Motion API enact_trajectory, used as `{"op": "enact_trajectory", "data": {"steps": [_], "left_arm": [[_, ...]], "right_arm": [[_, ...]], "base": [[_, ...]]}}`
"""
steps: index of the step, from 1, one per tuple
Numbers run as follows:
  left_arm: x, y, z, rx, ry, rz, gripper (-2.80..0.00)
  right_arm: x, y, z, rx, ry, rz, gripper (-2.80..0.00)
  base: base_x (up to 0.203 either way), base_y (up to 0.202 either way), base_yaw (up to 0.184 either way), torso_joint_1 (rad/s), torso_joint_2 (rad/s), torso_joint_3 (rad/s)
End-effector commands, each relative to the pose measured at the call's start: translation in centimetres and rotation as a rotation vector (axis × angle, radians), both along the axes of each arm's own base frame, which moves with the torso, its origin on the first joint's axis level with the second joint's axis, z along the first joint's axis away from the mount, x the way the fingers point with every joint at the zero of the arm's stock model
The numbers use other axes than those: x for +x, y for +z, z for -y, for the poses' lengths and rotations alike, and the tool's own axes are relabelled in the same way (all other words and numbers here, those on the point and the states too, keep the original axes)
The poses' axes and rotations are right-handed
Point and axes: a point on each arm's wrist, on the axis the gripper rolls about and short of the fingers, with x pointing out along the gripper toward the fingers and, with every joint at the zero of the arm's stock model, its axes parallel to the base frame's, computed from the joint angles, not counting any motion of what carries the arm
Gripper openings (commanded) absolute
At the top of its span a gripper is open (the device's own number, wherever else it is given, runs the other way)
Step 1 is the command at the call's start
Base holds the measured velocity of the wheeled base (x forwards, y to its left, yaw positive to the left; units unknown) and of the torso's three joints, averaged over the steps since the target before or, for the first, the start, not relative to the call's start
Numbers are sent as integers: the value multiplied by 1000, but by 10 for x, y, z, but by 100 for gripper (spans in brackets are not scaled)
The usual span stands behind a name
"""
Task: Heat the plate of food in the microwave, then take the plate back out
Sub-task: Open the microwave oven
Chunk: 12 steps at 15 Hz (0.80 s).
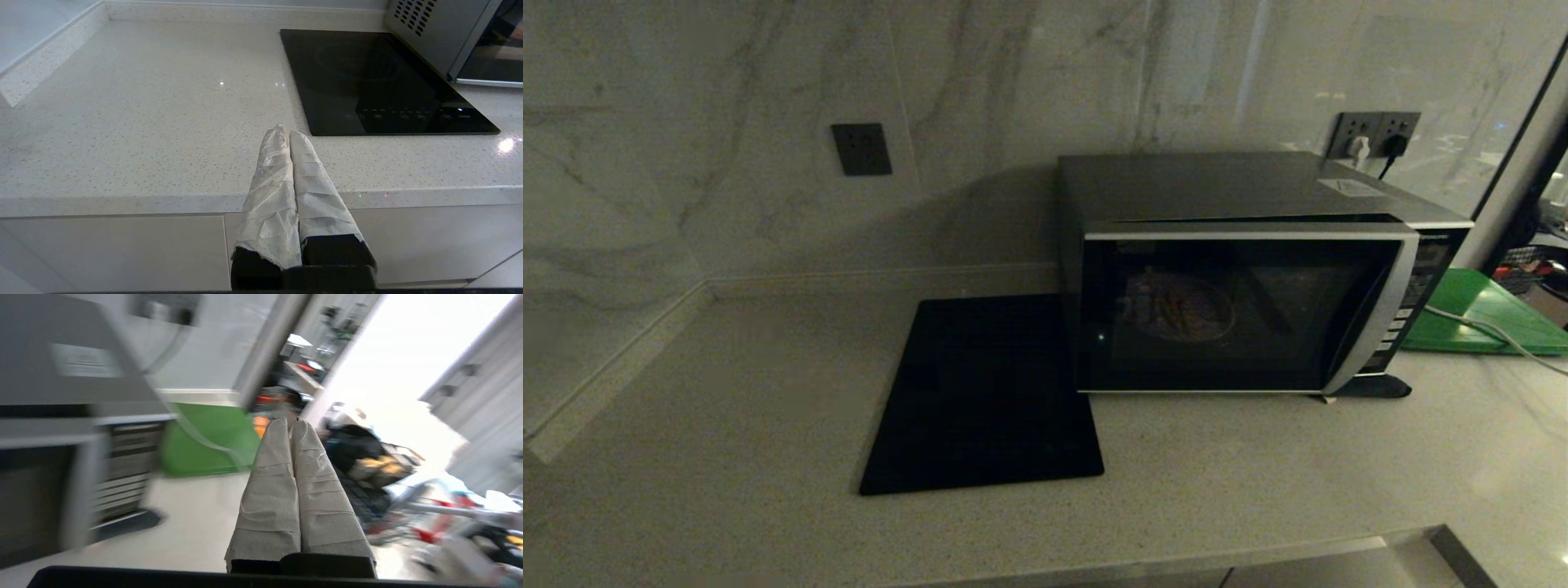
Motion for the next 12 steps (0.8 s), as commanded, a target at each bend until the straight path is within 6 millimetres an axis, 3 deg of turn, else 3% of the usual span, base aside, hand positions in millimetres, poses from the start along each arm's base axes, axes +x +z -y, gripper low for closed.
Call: {"op": "enact_trajectory", "data": {"steps": [1,6,9,12], "left_arm": [[0,0,0,-1,0,0,-280],[0,0,0,-1,0,0,-280],[0,0,0,-1,0,0,-280],[0,0,0,-1,0,0,-280]], "right_arm": [[26,-3,19,-47,91,-112,-280],[42,14,19,303,380,-222,-280],[79,2,14,662,487,-317,-280],[122,-12,10,915,511,-343,-280]], "base": [[0,0,0,0,0,0],[0,0,0,0,0,0],[0,0,0,0,0,0],[0,0,0,0,0,0]]}}
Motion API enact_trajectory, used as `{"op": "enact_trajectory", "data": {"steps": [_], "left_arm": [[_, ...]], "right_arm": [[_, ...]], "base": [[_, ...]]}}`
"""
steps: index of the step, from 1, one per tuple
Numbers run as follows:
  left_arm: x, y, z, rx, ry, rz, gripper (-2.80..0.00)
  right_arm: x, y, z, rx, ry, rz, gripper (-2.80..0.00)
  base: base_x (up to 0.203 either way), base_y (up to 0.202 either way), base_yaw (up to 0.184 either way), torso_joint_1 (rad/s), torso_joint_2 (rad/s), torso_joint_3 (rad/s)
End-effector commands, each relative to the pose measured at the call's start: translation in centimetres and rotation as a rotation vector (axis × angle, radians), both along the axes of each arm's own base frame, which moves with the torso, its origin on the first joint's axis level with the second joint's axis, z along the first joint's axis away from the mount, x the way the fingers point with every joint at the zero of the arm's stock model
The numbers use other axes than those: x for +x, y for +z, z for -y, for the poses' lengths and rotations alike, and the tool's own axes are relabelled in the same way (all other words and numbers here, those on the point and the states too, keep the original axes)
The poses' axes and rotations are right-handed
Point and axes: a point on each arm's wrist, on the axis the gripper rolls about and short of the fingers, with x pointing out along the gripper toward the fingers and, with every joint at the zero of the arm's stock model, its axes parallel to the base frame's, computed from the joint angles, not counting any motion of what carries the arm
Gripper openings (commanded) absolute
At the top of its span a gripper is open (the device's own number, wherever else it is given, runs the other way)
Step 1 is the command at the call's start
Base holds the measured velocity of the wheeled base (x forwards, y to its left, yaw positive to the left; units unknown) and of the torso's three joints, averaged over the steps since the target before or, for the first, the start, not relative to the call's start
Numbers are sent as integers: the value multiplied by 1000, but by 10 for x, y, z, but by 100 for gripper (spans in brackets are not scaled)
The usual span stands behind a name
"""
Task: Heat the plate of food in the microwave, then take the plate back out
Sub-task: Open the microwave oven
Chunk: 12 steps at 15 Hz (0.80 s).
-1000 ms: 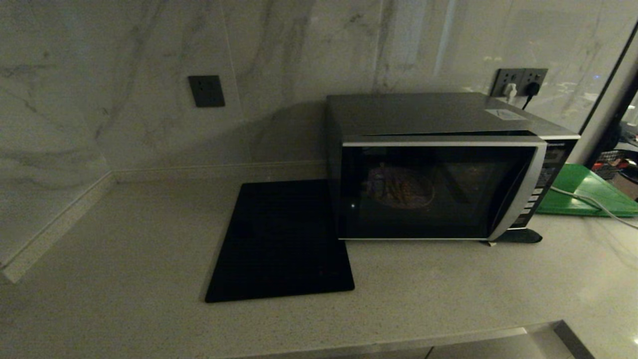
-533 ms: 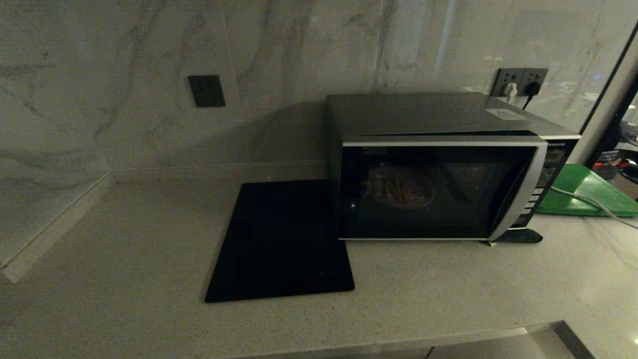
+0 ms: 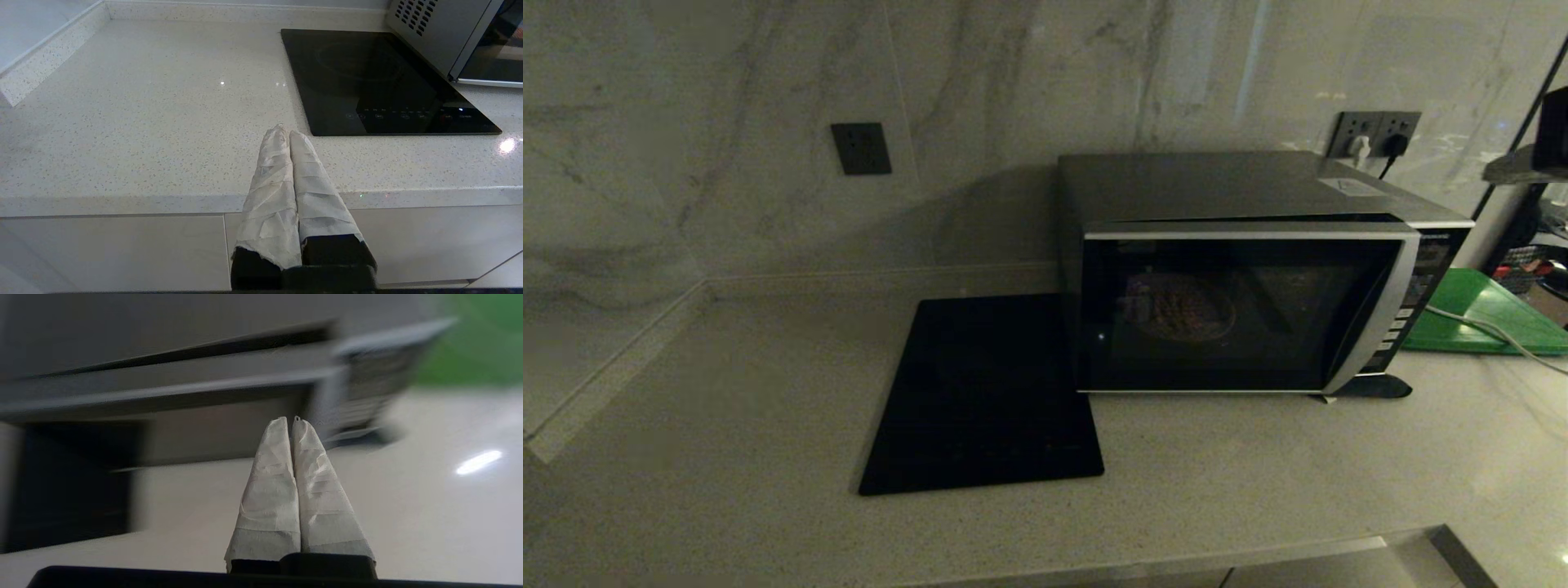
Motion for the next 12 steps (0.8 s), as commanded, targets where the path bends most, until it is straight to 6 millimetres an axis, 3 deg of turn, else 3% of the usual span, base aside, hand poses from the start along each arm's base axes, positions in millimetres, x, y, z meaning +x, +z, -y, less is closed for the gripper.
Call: {"op": "enact_trajectory", "data": {"steps": [1,4,7,12], "left_arm": [[0,0,0,-1,1,1,-280],[0,0,0,-1,1,1,-280],[0,0,0,-1,1,1,-280],[0,0,0,-1,2,1,-280]], "right_arm": [[55,-22,-3,160,-30,-88,-280],[89,-42,-3,204,-57,-124,-280],[110,-52,-2,158,-117,-87,-280],[122,-53,0,86,-159,-23,-280]], "base": [[0,0,0,0,0,0],[0,0,0,0,0,0],[0,0,0,0,0,0],[0,0,0,0,0,0]]}}
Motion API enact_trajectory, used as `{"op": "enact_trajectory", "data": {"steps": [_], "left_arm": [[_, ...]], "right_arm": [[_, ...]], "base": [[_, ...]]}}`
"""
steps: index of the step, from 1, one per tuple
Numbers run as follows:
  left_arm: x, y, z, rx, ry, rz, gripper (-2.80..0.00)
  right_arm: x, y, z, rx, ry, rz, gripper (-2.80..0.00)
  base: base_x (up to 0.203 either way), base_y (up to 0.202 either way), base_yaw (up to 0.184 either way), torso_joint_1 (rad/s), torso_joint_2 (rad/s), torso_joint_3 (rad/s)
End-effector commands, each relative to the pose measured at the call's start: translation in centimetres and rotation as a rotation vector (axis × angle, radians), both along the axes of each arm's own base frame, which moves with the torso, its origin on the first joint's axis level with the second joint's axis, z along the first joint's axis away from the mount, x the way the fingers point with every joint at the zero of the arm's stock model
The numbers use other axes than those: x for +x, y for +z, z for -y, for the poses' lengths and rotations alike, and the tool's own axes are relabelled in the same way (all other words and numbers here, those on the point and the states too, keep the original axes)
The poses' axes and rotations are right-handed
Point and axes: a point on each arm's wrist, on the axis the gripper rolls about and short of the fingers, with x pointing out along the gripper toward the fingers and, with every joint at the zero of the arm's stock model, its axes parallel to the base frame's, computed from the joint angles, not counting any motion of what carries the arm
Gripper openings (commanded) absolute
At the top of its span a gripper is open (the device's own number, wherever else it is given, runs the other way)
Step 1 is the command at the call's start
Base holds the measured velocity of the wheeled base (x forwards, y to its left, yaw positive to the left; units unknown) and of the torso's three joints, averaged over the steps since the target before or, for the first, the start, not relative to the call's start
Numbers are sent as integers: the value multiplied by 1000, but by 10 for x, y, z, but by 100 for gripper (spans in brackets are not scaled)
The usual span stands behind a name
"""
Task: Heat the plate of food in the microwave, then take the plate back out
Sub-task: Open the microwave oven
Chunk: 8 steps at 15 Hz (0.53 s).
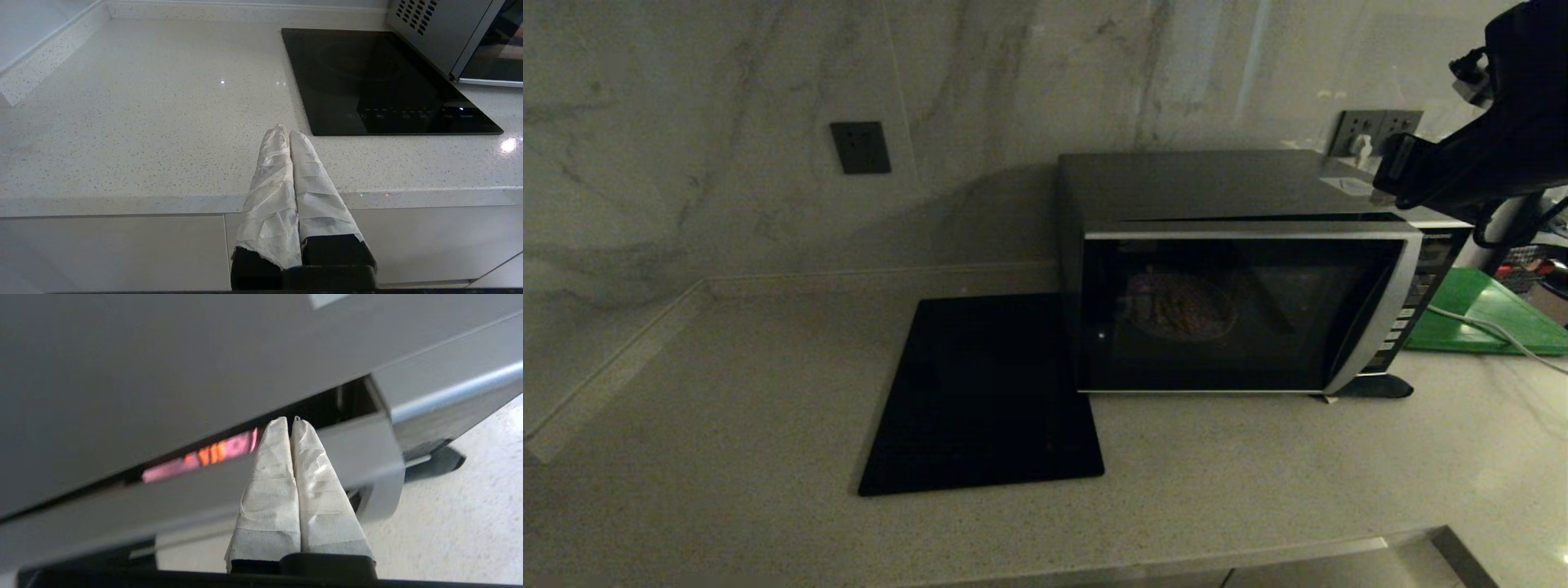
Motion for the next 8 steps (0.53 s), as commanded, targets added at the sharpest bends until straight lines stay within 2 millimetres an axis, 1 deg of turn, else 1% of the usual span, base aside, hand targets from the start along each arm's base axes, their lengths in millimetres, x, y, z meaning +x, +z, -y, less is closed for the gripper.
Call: {"op": "enact_trajectory", "data": {"steps": [1,4,8], "left_arm": [[0,0,0,-1,0,1,-280],[0,0,0,-1,0,1,-280],[0,0,0,-1,1,1,-280]], "right_arm": [[7,-7,0,-5,-5,-15,-280],[19,-15,2,-29,-45,-11,-280],[23,-20,3,-50,-73,-26,-280]], "base": [[0,0,0,0,0,0],[0,0,0,0,0,0],[0,0,0,0,0,0]]}}
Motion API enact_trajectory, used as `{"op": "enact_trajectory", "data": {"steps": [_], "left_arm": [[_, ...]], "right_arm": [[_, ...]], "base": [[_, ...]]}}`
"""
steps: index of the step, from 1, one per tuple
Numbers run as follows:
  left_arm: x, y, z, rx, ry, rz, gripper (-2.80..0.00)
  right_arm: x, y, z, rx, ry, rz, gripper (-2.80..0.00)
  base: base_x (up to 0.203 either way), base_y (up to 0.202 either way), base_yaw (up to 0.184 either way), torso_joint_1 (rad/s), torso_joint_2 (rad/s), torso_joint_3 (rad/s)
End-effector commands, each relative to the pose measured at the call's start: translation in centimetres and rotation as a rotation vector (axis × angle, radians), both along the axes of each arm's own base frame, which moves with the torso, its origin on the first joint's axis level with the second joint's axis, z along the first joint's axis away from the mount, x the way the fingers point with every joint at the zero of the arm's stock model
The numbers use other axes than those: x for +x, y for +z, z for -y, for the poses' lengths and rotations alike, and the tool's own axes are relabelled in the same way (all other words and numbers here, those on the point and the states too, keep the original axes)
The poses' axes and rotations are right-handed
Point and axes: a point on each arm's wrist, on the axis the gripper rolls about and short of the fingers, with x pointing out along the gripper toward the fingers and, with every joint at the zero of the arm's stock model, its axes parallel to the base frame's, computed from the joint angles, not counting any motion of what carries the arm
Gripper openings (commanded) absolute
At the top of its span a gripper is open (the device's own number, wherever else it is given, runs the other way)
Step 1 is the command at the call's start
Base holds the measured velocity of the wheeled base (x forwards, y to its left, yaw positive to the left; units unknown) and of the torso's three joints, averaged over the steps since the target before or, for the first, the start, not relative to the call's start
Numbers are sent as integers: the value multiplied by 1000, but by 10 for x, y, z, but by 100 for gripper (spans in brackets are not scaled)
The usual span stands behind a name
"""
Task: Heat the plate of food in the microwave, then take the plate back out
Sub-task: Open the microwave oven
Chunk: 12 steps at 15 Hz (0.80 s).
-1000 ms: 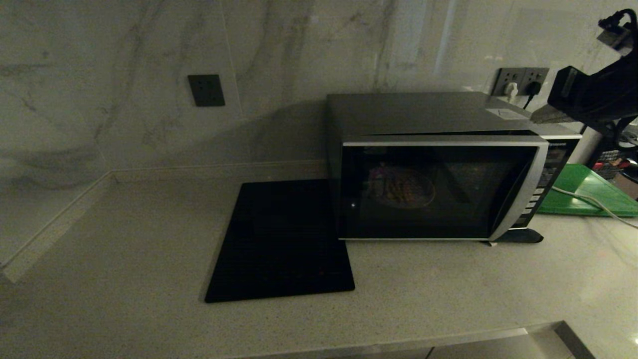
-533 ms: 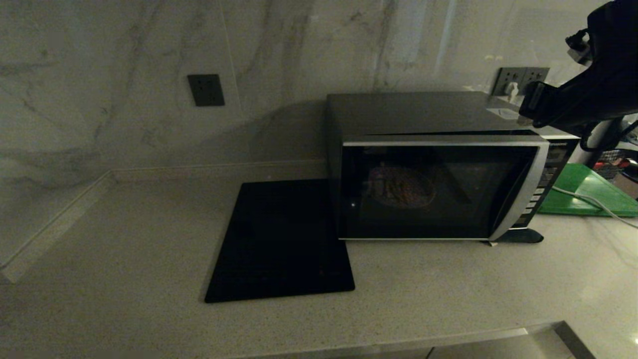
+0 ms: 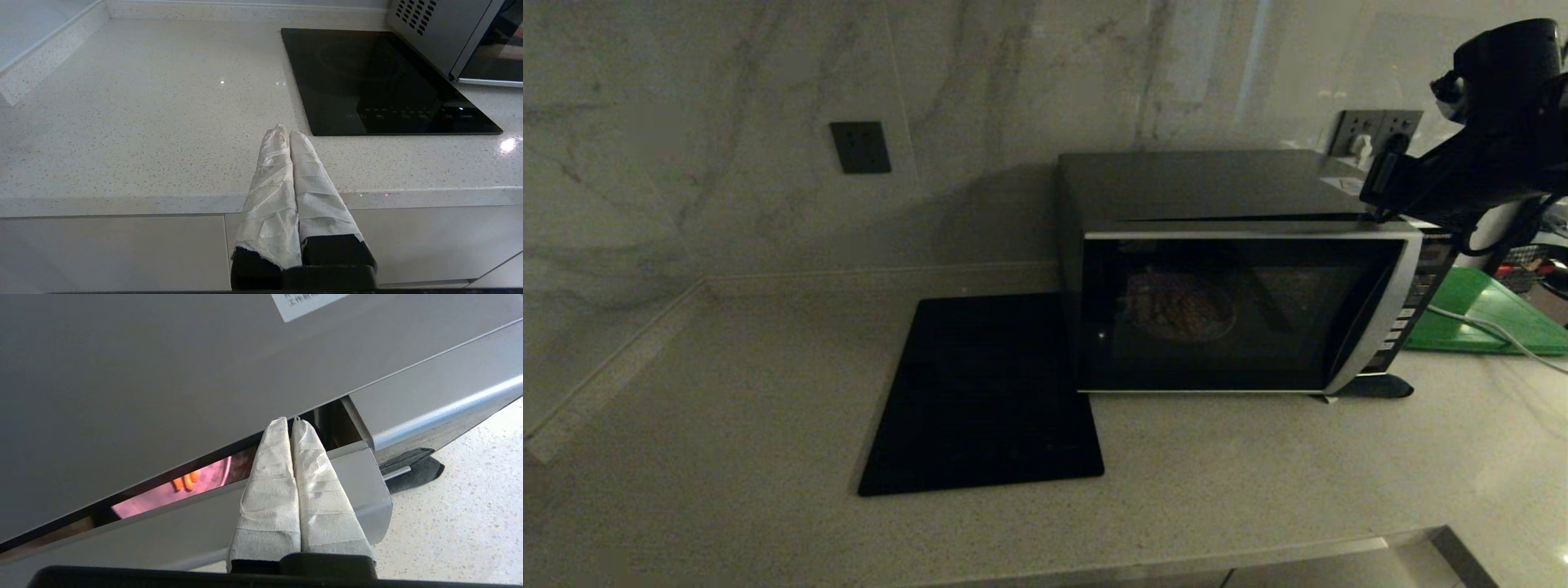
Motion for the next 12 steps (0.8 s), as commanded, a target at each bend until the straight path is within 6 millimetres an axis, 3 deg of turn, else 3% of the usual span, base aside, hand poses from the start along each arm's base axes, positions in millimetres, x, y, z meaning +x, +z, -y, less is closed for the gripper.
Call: {"op": "enact_trajectory", "data": {"steps": [1,5,12], "left_arm": [[0,0,0,-1,2,1,-280],[0,0,0,-1,1,1,-280],[0,0,0,-1,1,1,-280]], "right_arm": [[5,-7,0,-7,-19,-22,-280],[-1,-6,0,-10,-26,-51,-280],[-47,0,-1,17,-23,-258,-280]], "base": [[0,0,0,0,0,0],[0,0,0,0,0,0],[0,0,0,0,0,0]]}}
